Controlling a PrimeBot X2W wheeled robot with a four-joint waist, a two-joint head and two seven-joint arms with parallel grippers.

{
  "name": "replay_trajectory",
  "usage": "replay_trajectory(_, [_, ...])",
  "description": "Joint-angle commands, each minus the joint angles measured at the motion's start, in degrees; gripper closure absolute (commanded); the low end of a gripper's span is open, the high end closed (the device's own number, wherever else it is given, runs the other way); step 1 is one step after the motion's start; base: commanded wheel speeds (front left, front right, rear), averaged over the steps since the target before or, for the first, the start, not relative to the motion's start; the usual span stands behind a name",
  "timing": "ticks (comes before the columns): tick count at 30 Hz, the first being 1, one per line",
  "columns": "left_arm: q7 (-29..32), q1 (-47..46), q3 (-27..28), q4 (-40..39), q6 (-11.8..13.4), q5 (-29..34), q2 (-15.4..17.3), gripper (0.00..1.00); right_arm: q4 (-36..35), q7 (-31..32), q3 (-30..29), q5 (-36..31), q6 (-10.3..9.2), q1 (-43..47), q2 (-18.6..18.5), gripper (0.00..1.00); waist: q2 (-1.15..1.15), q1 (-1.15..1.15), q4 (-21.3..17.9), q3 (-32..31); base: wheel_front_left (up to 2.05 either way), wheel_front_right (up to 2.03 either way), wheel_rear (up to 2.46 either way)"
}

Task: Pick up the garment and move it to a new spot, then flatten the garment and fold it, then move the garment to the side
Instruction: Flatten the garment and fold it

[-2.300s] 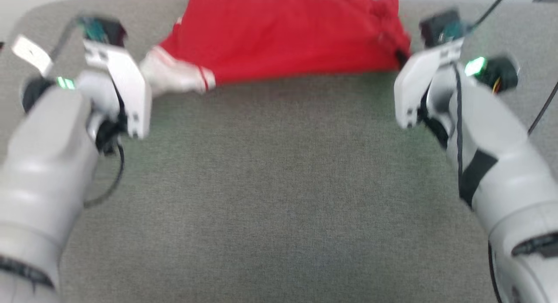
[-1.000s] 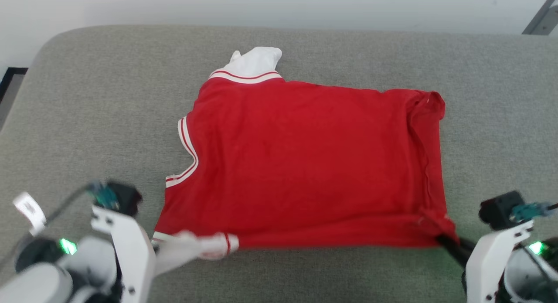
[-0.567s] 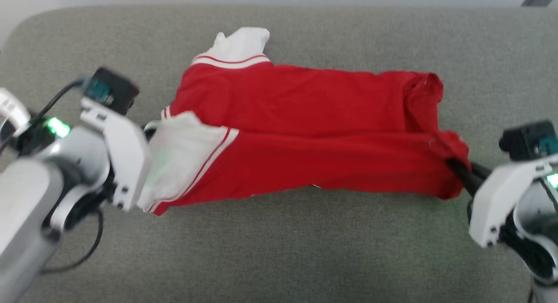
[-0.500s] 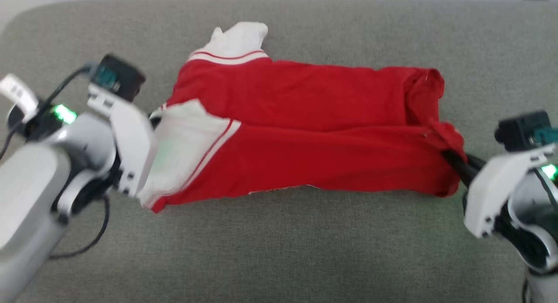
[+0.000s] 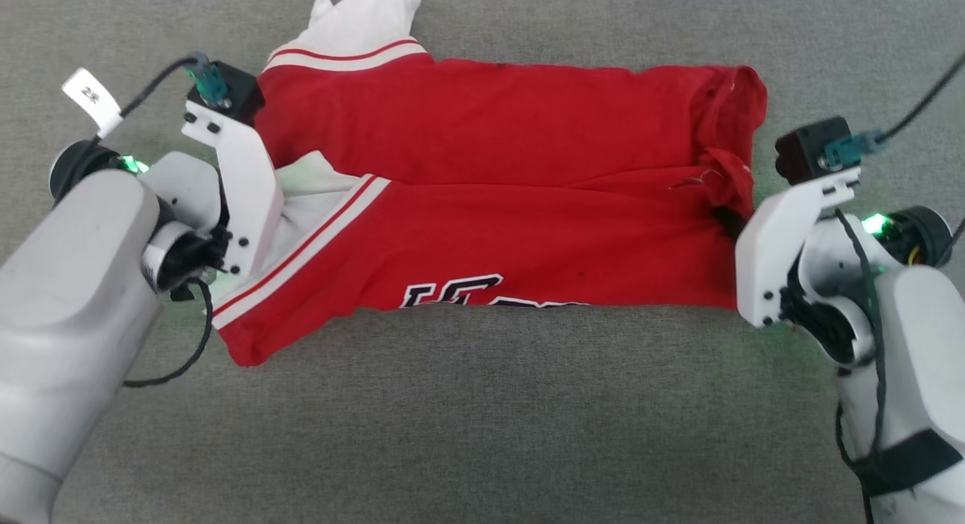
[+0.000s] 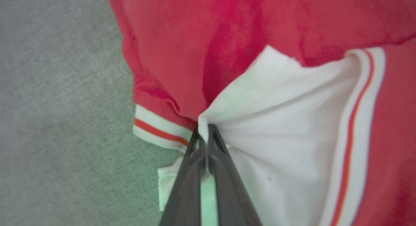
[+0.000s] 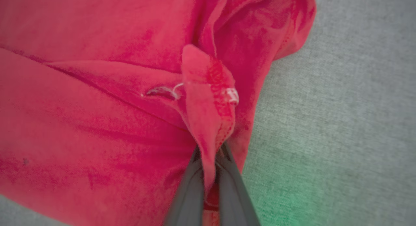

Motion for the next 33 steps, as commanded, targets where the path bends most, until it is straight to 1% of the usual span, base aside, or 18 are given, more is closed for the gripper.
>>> replay_trajectory(1, [0.6, -0.3, -0.6, 3.8, -0.4, -0.9, -1.2, 1.00, 3.1, 0.7, 0.0, -0.6, -0.29, -1.1, 0.7, 0.85, 0.00, 0.00, -0.5, 0.6, 0.00, 0.00, 0.00])
replay_trajectory(2, [0.8, -0.5, -0.7, 5.4, -0.5, -1.3, -1.6, 0.94, 3.9, 0.9, 0.4, -0.7, -0.29, -1.7, 0.9, 0.76, 0.00, 0.00, -0.6, 0.7, 0.00, 0.00, 0.00])
replay_trajectory(3, [0.8, -0.8, -1.1, 6.4, -0.8, -1.0, -1.9, 0.74, 4.7, 1.1, 0.6, -0.9, -0.29, -2.2, 1.0, 0.60, 0.00, 0.00, -0.6, 0.7, 0.00, 0.00, 0.00])
replay_trajectory(4, [0.1, -1.3, -1.0, 7.1, -0.8, -1.1, -2.2, 0.59, 5.2, 1.3, 0.6, -0.5, -0.29, -2.6, 1.3, 0.37, 0.00, 0.00, -0.6, 0.7, 0.00, 0.00, 0.00])
replay_trajectory(5, [-0.7, -1.9, -0.3, 7.8, -0.8, -1.5, -2.5, 0.20, 5.2, 1.4, 0.7, 0.0, -0.29, -2.8, 1.5, 0.00, 0.00, 0.00, -0.5, 0.6, 0.00, 0.00, 0.00])
replay_trajectory(6, [-1.2, -2.3, 0.5, 8.5, -0.4, -2.1, -2.7, 0.00, 5.1, 1.3, 0.4, 0.3, -0.29, -2.9, 1.6, 0.00, 0.00, 0.00, -0.4, 0.4, 0.00, 0.00, 0.00])
replay_trajectory(10, [-1.7, -3.4, 0.8, 9.0, -0.5, -2.3, -2.7, 0.00, 3.8, 0.5, -0.3, 0.7, -0.29, -2.4, 0.8, 0.00, 0.00, 0.00, 0.2, -0.4, 0.00, 0.00, 0.00])
replay_trajectory(15, [-1.2, -3.7, 1.6, 5.9, 0.0, -3.1, -1.6, 0.00, -1.9, -1.8, -2.7, 1.0, -0.17, -0.4, 0.3, 0.00, 0.00, 0.00, 1.3, -2.0, 0.00, 0.00, 0.00])
replay_trajectory(17, [-0.8, -3.2, 2.0, 3.7, 0.8, -3.4, -0.7, 0.00, -4.5, -3.0, -3.9, 0.5, -0.17, 1.2, 0.1, 0.00, 0.00, 0.00, 1.7, -2.6, 0.00, 0.00, 0.00])
replay_trajectory(20, [0.9, -1.3, 2.4, -0.5, 2.4, -4.3, 0.9, 0.00, -8.9, -5.7, -6.6, 0.0, -0.17, 3.3, 1.0, 0.00, 0.00, 0.00, 2.2, -3.6, 0.00, 0.00, 0.00])
replay_trajectory(24, [3.9, 2.2, 3.3, -8.0, 6.2, -5.8, 3.6, 0.00, -14.1, -10.2, -10.2, -1.4, -0.17, 6.4, 2.9, 0.00, 0.00, 0.00, 2.5, -4.9, 0.00, 0.00, 0.00])
replay_trajectory(28, [6.8, 7.4, 3.9, -16.5, 11.4, -7.3, 6.5, 0.00, -18.1, -15.5, -13.3, -3.2, -0.16, 9.2, 5.4, 0.00, 0.00, 0.00, 2.2, -5.6, 0.00, 0.00, 0.00])
replay_trajectory(33, [9.2, 14.9, 4.6, -26.3, 17.7, -9.3, 10.1, 0.00, -21.5, -21.3, -15.5, -5.2, -0.16, 11.8, 7.1, 0.00, 0.00, 0.00, 1.3, -5.6, 0.00, 0.00, 0.00])
